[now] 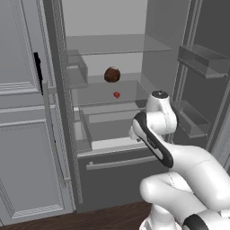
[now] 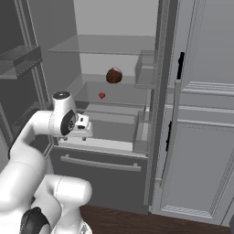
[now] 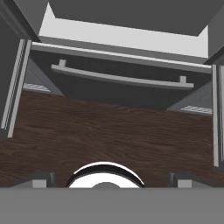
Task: Take the strawberry from the fridge and place it on top of the pancake, located on the dining counter.
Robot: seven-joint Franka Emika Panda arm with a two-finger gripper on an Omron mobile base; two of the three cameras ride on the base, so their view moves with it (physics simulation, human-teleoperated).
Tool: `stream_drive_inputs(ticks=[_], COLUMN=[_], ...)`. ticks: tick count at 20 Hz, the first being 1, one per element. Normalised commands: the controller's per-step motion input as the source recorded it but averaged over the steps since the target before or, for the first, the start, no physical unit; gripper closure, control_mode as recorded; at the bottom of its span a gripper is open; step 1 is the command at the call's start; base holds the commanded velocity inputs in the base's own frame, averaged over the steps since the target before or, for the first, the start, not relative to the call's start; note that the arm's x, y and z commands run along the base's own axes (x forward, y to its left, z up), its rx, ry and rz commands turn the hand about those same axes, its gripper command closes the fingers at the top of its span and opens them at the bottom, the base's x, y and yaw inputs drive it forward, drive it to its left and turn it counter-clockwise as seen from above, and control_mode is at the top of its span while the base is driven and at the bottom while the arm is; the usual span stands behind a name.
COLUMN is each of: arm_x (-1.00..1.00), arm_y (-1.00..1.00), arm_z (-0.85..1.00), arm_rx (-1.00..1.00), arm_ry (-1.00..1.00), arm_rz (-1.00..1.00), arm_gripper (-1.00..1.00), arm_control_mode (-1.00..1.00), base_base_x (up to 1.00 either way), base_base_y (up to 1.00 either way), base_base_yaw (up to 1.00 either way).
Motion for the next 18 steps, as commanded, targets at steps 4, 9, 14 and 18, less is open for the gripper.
stream_drive_inputs(ticks=[4,9,14,18], arm_x=[0.0,0.0,0.0,0.0], arm_y=[-0.14,-0.11,-0.04,0.0], arm_z=[0.0,0.0,0.0,0.0], arm_rx=[0.01,0.0,0.0,0.0], arm_ry=[0.0,0.0,0.0,0.0], arm_rz=[0.0,0.0,0.0,0.0], arm_gripper=[-1.0,-1.0,-1.0,-1.0], arm_control_mode=[-1.0,-1.0,-1.0,-1.0], base_base_x=[0.0,0.0,0.0,0.0], base_base_y=[0.0,0.0,0.0,0.0], base_base_yaw=[0.0,0.0,0.0,0.0])
